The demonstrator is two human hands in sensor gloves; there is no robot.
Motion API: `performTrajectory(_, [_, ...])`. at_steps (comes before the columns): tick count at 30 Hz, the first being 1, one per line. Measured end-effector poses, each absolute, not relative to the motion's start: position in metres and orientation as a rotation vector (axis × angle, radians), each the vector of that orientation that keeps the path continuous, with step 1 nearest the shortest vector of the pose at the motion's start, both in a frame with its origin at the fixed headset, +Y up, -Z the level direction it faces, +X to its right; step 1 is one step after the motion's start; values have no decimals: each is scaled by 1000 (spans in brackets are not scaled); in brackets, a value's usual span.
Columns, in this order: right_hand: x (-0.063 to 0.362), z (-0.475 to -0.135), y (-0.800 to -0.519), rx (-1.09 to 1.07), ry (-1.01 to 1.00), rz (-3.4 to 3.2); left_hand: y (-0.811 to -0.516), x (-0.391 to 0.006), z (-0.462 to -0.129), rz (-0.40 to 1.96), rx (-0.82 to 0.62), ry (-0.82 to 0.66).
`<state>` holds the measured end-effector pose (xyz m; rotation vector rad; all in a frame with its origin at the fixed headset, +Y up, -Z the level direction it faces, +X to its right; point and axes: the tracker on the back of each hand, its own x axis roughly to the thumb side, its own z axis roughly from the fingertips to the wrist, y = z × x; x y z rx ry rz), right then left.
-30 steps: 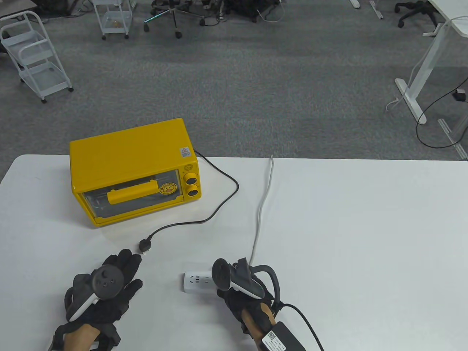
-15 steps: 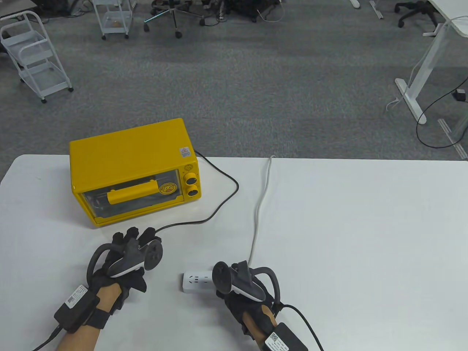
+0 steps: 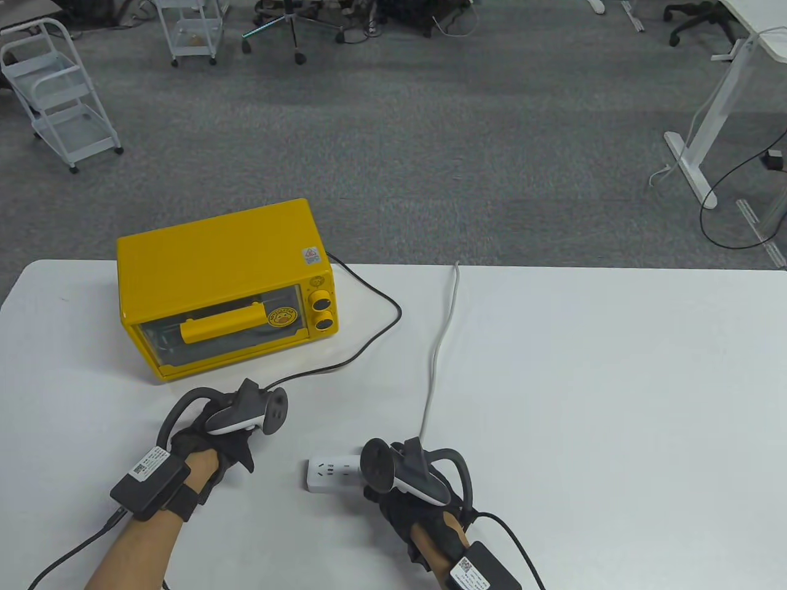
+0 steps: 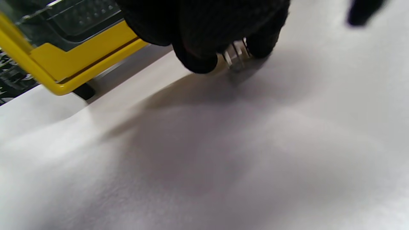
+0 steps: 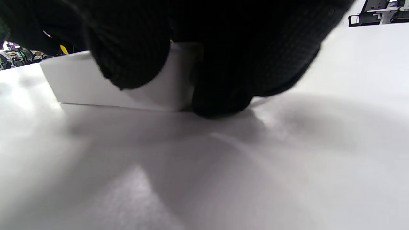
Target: Plug the oven into the power strip
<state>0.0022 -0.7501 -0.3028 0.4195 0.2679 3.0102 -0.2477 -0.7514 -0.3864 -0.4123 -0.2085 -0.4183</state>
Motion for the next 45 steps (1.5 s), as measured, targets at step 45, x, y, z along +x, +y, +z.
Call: performTrajectory(45, [2, -299, -752, 417, 249, 3018, -743, -186, -299, 60, -26, -347])
